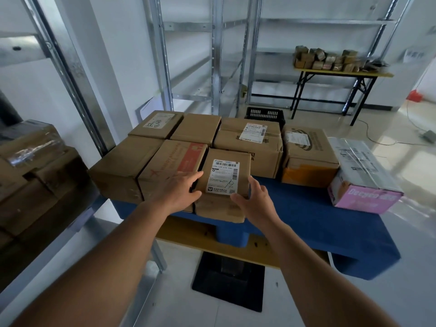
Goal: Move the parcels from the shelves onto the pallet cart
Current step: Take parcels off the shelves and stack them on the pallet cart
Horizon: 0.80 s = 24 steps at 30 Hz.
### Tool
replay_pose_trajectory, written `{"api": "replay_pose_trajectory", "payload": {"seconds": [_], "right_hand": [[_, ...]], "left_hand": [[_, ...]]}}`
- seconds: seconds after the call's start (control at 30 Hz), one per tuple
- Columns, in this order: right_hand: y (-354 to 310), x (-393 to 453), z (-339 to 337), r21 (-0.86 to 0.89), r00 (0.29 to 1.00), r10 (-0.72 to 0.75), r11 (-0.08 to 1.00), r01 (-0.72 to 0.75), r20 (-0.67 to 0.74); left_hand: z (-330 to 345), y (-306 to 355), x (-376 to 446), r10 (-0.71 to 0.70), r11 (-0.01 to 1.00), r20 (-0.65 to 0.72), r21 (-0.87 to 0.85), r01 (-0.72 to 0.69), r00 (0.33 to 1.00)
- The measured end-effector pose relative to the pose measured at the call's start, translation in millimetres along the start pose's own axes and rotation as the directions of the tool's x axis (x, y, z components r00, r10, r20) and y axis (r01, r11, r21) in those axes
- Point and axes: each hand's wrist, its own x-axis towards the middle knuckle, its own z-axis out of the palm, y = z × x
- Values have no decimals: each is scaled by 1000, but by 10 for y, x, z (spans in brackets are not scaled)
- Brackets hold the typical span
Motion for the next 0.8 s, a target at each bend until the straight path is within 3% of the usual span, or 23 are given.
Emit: {"api": "replay_pose_trajectory", "payload": {"seconds": [0.17, 0.37, 0.7, 0.8], "right_hand": [[-249, -30, -64, -221, 985, -155, 966, 136, -73], [-504, -321, 39, -379, 875, -482, 818, 433, -39], [-635, -844, 722, -278, 711, -678, 658, 700, 186], [-723, -978, 987, -263, 663, -679, 609, 748, 314]], "left_hand": [[-51, 85, -248, -77, 994, -188, -90, 61, 979], [-1, 89, -875, -323, 946, -362, -144, 290, 874], [86, -50, -1982, -527, 833, -480, -130, 537, 701], [126, -180, -2300, -622, 749, -481, -136, 649, 617]]}}
